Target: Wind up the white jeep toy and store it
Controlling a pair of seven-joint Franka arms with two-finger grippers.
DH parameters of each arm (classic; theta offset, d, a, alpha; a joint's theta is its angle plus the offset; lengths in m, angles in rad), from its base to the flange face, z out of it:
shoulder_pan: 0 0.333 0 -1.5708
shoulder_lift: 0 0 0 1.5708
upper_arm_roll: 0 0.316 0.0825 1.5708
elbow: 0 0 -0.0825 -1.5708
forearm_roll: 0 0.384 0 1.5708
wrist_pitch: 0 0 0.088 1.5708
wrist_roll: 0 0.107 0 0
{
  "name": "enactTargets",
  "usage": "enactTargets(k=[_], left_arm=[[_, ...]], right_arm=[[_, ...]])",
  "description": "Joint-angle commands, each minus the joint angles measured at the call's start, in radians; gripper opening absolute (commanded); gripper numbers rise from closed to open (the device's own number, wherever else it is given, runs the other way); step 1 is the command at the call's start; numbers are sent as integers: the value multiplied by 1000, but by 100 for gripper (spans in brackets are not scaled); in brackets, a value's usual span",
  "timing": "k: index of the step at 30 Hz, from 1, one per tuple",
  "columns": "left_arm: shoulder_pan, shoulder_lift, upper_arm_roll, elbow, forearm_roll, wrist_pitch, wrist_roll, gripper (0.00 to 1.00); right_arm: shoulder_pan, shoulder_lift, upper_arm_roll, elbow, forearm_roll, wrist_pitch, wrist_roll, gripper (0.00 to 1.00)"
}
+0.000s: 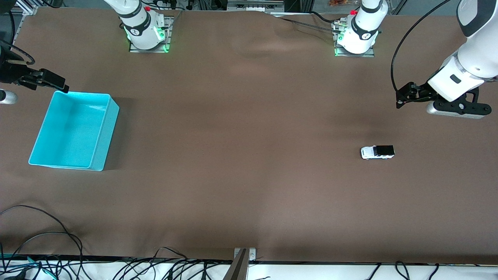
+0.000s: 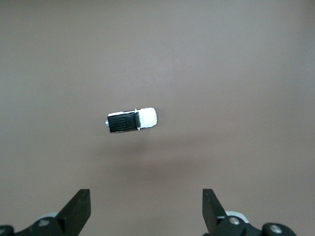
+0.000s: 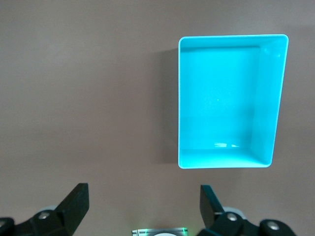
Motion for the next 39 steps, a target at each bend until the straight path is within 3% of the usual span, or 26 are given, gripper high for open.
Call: enactTargets(k=[1,32,39], left_arm=[[-3,3,1,17,19,-19,-11,100],[-4,5,1,27,24,-19,5,100],[-3,29,3,52,25,-17,136,100]], right_arm=[[0,-5,3,12,-9,-1,-9,100],[0,-5,3,13,-8,-1,-9,100],[0,-3,3,13,-6,0,-9,100]])
